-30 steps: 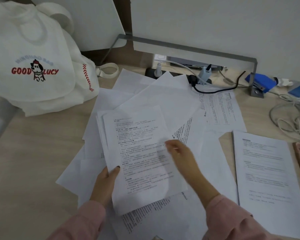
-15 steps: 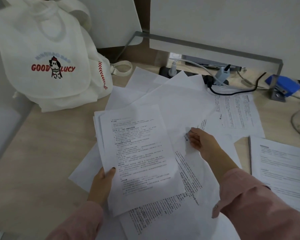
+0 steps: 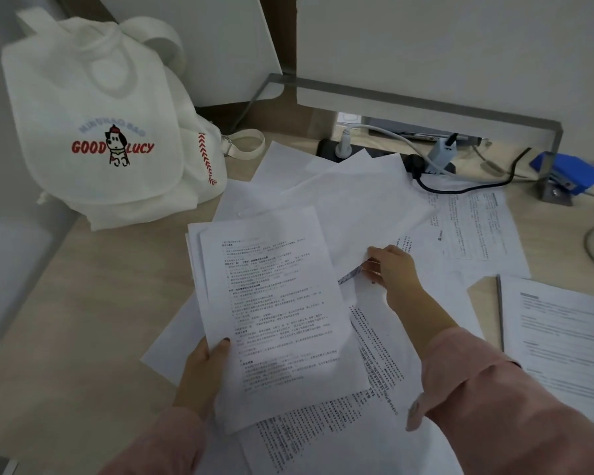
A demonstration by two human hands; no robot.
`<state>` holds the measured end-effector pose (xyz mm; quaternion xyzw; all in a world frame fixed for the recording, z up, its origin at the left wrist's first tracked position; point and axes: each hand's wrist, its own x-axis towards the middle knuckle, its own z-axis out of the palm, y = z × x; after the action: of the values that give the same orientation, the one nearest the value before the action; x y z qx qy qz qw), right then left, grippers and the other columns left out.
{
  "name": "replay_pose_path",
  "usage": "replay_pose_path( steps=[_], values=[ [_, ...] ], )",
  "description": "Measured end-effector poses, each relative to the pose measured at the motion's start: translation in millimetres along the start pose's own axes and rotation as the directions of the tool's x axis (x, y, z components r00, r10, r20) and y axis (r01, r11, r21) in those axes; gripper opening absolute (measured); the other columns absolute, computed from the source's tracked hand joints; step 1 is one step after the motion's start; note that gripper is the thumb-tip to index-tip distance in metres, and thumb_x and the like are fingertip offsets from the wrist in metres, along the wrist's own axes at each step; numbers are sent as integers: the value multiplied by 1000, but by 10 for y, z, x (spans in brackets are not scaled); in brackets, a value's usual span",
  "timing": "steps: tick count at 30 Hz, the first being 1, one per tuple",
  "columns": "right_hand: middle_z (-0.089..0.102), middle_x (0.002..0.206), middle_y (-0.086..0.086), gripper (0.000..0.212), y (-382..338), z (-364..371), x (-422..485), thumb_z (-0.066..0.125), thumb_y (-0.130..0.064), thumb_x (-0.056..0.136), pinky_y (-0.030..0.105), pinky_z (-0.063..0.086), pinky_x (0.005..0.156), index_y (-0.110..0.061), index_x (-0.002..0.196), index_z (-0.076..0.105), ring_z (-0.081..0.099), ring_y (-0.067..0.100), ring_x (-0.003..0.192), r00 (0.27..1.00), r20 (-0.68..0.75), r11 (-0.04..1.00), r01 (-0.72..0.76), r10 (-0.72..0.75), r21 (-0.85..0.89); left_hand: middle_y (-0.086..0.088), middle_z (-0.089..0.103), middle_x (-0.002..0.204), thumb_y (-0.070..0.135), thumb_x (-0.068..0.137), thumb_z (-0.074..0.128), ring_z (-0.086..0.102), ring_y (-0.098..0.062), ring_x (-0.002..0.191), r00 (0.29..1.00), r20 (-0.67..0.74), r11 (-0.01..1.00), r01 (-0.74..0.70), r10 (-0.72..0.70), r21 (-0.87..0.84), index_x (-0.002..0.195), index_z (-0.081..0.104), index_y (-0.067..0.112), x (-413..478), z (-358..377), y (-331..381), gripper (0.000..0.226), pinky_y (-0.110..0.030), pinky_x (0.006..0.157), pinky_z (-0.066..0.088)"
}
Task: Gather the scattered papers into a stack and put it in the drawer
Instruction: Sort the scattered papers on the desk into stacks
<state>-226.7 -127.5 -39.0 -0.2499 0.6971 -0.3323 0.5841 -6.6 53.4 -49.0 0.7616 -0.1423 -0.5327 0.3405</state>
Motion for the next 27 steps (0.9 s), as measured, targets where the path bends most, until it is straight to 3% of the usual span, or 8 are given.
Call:
replay_pose_path(
  steps=[4, 6, 9, 13, 16, 19, 24, 27],
  values=[
    [54, 76, 13, 16, -148, -172, -221, 47, -13, 88, 51, 51, 82, -1, 77, 46, 59, 31, 75, 952, -105, 924, 247, -288, -293, -4, 54, 113, 16, 96, 43, 49, -19, 103, 999, -17, 999, -29, 28, -37, 131, 48, 11, -40, 22, 32, 36, -32, 95, 36],
    [52, 74, 7, 18, -278, -303, -382, 42, -14, 92, 50, 50, 78, 4, 91, 47, 56, 28, 72, 887, -136, 855, 370, -441, -363, -5, 55, 115, 16, 96, 43, 49, -21, 106, 999, -20, 998, -36, 35, -54, 132, 48, 12, -43, 49, 36, 37, -33, 97, 36],
    [46, 67, -4, 13, -530, -497, -670, 36, -16, 96, 33, 41, 58, -6, 90, 42, 45, 13, 61, 751, -135, 703, 517, -646, -489, -8, 55, 125, 17, 96, 44, 50, -28, 118, 1000, -8, 997, -28, 28, -78, 133, 47, 12, -41, 117, 36, 37, -40, 105, 36],
    [44, 70, -3, 13, -761, -634, -1035, 36, -16, 97, 29, 23, 49, -10, 94, 47, 38, 15, 55, 507, 89, 272, 593, -857, -758, -10, 57, 122, 16, 96, 44, 53, -29, 112, 999, 33, 992, -26, 31, -122, 131, 49, 12, -88, 244, 60, 36, -45, 104, 39],
    [52, 71, 3, 12, -707, -573, -1213, 44, -9, 91, 17, 15, 42, -5, 91, 56, 35, 12, 51, 371, 313, -46, 578, -874, -814, -13, 59, 122, 15, 95, 44, 55, -31, 110, 998, 66, 989, 1, 9, -148, 129, 50, 10, -110, 338, 56, 35, -47, 103, 41],
    [56, 66, 1, 5, -401, -454, -1235, 56, -6, 84, 18, 21, 40, -10, 83, 58, 46, 17, 50, 393, 488, -158, 630, -779, -760, -14, 59, 125, 14, 95, 45, 56, -32, 110, 995, 95, 985, 23, -7, -170, 130, 50, 9, -145, 406, 40, 36, -48, 103, 41],
    [54, 59, -3, 18, 250, -216, -1160, 72, -4, 70, 20, 31, 38, -14, 73, 59, 47, 12, 44, 447, 584, -144, 698, -677, -702, -10, 56, 116, 12, 95, 45, 52, -25, 100, 993, 118, 980, 22, 2, -197, 132, 46, 7, -245, 458, 4, 37, -36, 93, 41],
    [54, 57, -5, 20, 527, -88, -1138, 77, -8, 65, 20, 32, 35, -16, 70, 59, 48, 11, 42, 476, 611, -104, 730, -633, -676, -8, 56, 115, 13, 95, 45, 53, -25, 101, 993, 119, 984, 15, 7, -178, 133, 45, 9, -280, 465, -41, 38, -37, 95, 41]
  ],
)
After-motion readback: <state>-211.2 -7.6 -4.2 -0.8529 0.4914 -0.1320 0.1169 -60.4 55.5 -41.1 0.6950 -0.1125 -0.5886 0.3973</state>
